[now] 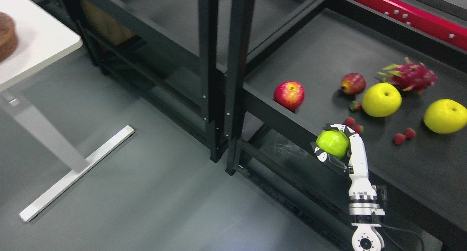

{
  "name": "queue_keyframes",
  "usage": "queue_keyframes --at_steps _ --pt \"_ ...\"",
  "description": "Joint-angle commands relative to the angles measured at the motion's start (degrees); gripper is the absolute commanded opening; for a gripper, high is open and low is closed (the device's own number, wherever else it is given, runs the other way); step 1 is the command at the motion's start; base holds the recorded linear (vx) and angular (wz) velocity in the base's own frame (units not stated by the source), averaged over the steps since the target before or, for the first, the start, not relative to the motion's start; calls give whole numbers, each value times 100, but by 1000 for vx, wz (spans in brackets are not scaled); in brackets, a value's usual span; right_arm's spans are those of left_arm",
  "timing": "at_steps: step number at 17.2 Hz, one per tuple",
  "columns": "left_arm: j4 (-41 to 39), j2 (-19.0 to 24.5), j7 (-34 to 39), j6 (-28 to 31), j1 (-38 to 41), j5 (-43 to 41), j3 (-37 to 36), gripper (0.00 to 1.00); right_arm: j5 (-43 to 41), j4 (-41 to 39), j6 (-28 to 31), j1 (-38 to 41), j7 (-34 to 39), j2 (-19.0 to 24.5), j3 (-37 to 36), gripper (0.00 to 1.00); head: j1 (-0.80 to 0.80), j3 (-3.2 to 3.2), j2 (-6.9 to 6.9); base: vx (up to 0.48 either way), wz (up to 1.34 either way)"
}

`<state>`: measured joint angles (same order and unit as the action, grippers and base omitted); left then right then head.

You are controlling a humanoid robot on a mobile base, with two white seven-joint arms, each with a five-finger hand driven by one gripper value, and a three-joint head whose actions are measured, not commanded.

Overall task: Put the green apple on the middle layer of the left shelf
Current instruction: 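Carry the held apple in the right hand toward the dark shelf tray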

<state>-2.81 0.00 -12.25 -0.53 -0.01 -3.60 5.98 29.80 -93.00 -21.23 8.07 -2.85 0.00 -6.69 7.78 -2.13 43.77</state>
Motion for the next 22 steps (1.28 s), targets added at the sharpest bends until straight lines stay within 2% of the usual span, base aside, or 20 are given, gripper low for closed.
queue_keyframes --at_steps 1,9,22 --pt "0 100 -6 -9 54 0 0 100 0 -52 40 37 3 -100 -200 0 0 0 0 75 -1001" --pt "0 100 3 0 54 0 0 100 0 -148 49 46 12 -100 -280 0 0 0 -1 112 -777" --pt "0 100 3 0 54 0 0 100 0 -148 251 -200 3 -100 -332 0 0 0 -1 198 -195"
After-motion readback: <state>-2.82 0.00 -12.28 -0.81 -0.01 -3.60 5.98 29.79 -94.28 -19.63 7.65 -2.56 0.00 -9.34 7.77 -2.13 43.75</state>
